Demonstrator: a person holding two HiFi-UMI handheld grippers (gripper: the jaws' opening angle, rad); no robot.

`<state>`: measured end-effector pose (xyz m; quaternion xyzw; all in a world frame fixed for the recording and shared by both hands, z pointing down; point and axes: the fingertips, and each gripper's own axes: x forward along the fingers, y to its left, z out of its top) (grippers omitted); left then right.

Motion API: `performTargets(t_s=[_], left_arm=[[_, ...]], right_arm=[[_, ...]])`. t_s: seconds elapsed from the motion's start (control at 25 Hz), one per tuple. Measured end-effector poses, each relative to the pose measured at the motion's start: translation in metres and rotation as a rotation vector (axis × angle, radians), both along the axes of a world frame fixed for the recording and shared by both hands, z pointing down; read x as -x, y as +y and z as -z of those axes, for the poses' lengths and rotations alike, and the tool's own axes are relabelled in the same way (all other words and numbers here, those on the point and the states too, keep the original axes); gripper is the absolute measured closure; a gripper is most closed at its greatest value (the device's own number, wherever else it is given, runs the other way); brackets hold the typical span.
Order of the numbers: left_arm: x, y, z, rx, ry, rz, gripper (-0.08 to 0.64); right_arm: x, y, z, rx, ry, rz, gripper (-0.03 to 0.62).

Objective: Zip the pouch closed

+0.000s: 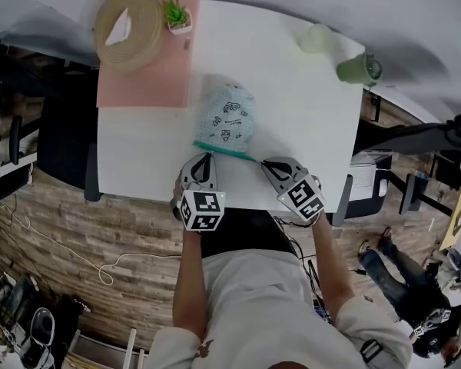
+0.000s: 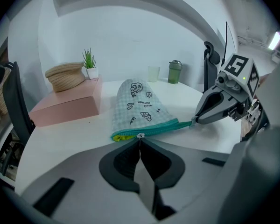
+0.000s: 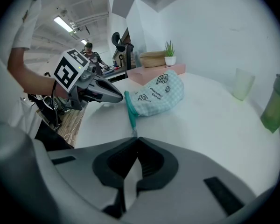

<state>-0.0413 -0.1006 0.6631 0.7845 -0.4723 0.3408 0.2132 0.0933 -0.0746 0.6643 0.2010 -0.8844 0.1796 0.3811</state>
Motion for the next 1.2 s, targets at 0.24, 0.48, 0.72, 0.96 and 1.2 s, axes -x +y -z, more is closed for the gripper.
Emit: performTargets(t_s=[0.24, 0.48, 0.72, 0.96, 1.2], left_arm=[[0.012, -0.004, -0.001, -0.002, -0.007, 0.023, 0.560], [0.030, -0.008, -0.005, 0.000, -0.013, 0.056, 0.560], [0.032, -0.010, -0.007, -0.005, -0.009, 0.062, 0.558], [0.033, -0.010, -0.011, -0.006, 0.013, 0.060, 0.557], [0.032, -0.009, 0.003, -0.046, 0.058, 0.072, 0.474]], right_arm=[[0.000, -0.002, 0.001, -0.004, 0.006, -0.008, 0.591], [-0.001, -0.002, -0.001, -0.003, 0.005, -0.023, 0.591], [0.002, -0.004, -0.002, -0.016, 0.019, -0.027, 0.589], [0.004, -0.004, -0.004, -0.049, 0.040, -0.040, 0.586], [0.007, -0.001, 0.005, -0.083, 0.013, -0.076, 0.488]])
